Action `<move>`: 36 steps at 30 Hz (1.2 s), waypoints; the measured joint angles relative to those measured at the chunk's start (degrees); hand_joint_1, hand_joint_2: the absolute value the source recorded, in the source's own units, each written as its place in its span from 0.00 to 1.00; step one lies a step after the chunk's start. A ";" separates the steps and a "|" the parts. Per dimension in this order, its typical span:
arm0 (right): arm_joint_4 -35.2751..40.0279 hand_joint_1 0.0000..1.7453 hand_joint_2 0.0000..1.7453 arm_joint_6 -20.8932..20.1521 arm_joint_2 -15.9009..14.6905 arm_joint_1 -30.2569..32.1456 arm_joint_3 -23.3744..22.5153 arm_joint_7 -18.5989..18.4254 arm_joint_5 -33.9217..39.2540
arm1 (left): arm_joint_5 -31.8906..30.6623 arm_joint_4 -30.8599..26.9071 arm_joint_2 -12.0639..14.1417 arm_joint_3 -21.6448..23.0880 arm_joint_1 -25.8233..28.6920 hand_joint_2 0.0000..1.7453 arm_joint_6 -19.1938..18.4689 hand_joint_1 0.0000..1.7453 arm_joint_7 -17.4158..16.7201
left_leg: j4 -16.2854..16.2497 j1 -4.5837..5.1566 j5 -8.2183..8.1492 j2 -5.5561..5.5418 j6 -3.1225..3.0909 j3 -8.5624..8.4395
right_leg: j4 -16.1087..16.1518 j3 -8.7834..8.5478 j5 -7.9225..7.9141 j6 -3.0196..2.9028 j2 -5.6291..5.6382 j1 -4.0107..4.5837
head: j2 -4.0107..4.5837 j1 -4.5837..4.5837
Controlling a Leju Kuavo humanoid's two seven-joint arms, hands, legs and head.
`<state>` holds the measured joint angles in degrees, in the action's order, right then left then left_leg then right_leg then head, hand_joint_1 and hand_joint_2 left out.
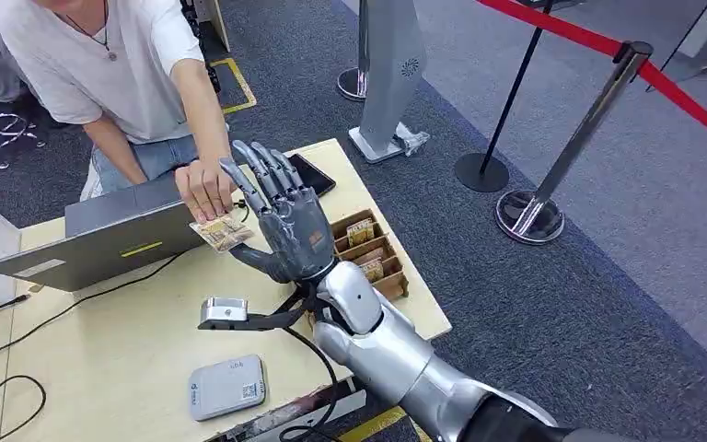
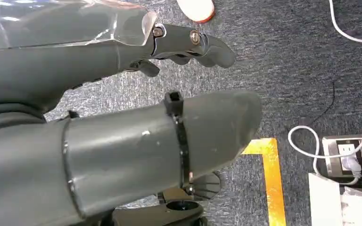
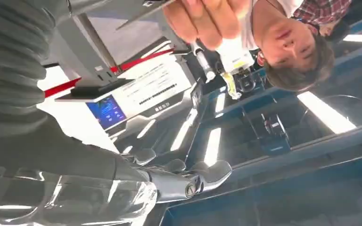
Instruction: Pass the card to the sensor for recognition and then transmit it.
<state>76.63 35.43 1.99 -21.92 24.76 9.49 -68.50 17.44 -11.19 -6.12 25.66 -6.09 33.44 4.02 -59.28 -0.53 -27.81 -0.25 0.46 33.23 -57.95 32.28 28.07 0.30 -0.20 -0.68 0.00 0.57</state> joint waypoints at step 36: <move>2.23 0.98 1.00 -3.59 -1.77 4.81 -0.22 -7.67 -15.79 | -1.07 0.00 0.09 0.02 0.01 0.00 -0.70 0.00 -0.28 | -0.01 0.00 0.00 0.01 0.00 -0.01 | 0.00 0.01 0.00 0.00 0.01 0.00 | 0.00 0.00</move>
<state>78.86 31.85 0.22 -17.11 24.55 1.81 -84.28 16.37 -11.19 -6.03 25.68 -6.08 32.74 3.74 -59.28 -0.54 -27.81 -0.24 0.46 33.22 -57.94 32.29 28.06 0.30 -0.20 -0.68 0.00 0.57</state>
